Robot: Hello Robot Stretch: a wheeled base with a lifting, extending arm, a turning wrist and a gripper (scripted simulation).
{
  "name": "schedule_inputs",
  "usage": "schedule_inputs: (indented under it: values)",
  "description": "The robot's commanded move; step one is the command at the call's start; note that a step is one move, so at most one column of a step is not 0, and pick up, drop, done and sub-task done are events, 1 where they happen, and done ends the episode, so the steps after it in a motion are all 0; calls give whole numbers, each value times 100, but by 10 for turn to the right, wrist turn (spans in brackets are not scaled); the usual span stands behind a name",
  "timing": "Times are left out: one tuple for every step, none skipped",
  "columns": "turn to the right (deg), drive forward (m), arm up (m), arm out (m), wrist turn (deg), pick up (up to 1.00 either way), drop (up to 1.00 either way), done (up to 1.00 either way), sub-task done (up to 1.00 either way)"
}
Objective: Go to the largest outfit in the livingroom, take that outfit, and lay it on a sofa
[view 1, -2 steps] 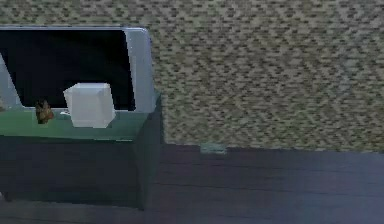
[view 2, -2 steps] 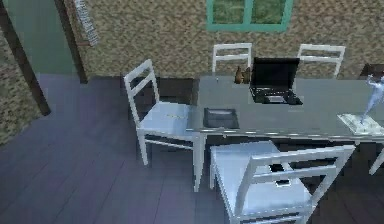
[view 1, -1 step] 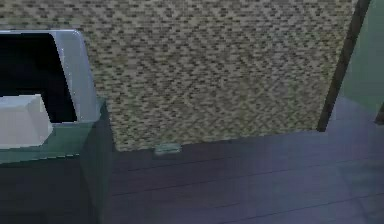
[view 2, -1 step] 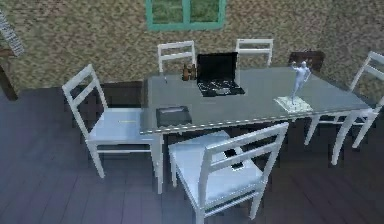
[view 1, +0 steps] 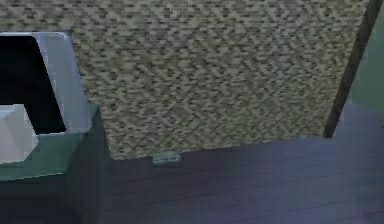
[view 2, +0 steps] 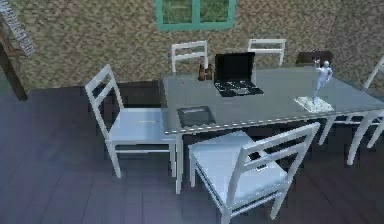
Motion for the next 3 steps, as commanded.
schedule_inputs:
  values:
    - [360,0,0,0,0,0,0,0,0]
    - [0,100,0,0,0,0,0,0,0]
    - [0,35,0,0,0,0,0,0,0]
